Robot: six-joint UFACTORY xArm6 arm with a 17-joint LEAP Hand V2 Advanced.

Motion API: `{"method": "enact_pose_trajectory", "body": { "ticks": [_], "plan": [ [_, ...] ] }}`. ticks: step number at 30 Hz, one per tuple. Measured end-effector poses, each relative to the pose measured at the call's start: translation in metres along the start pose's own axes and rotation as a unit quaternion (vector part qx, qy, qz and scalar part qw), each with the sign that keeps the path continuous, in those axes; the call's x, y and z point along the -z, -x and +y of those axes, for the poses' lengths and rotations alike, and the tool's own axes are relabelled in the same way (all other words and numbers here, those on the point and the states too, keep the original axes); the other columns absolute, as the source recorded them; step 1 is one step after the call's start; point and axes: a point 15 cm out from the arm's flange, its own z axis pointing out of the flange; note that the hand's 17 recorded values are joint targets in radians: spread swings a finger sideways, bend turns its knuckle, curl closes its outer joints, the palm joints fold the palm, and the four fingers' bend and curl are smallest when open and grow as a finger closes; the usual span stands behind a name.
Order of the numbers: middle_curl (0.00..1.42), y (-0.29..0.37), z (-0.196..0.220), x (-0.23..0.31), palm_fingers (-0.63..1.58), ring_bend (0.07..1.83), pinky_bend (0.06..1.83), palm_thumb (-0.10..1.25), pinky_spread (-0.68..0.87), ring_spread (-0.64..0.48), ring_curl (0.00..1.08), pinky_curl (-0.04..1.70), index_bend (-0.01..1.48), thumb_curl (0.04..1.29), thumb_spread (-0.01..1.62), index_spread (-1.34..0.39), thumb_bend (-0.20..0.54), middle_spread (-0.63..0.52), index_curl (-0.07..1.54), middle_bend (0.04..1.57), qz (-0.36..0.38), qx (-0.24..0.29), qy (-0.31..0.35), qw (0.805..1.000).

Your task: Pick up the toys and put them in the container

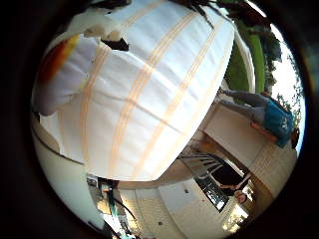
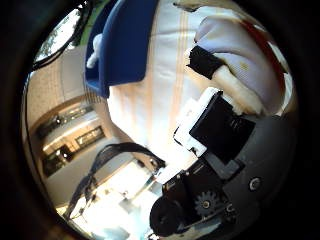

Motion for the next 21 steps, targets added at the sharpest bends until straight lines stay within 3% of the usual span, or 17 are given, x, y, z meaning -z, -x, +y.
{"method": "enact_pose_trajectory", "body": {
  "ticks": [6,9,16,21],
  "plan": [
    [0.84,0.017,0.037,0.023,1.04,1.25,1.46,1.0,0.25,-0.07,0.76,0.55,0.57,0.53,1.12,-0.63,0.011,-0.17,0.31,1.1,-0.016,-0.009,0.026,0.999],
    [0.88,0.032,0.048,0.064,0.99,1.3,1.5,1.01,0.21,-0.1,0.79,0.59,0.64,0.55,1.13,-0.68,-0.005,-0.19,0.36,1.13,-0.012,-0.006,0.004,1.0],
    [0.95,0.101,0.034,0.158,0.88,1.38,1.57,1.0,0.16,-0.13,0.85,0.68,0.77,0.61,1.15,-0.76,-0.014,-0.2,0.5,1.22,0.0,0.036,-0.054,0.998],
    [0.98,0.168,-0.003,0.199,0.82,1.43,1.6,0.99,0.14,-0.14,0.87,0.72,0.81,0.63,1.16,-0.79,-0.014,-0.21,0.59,1.26,-0.003,0.069,-0.093,0.993]
  ]
}}
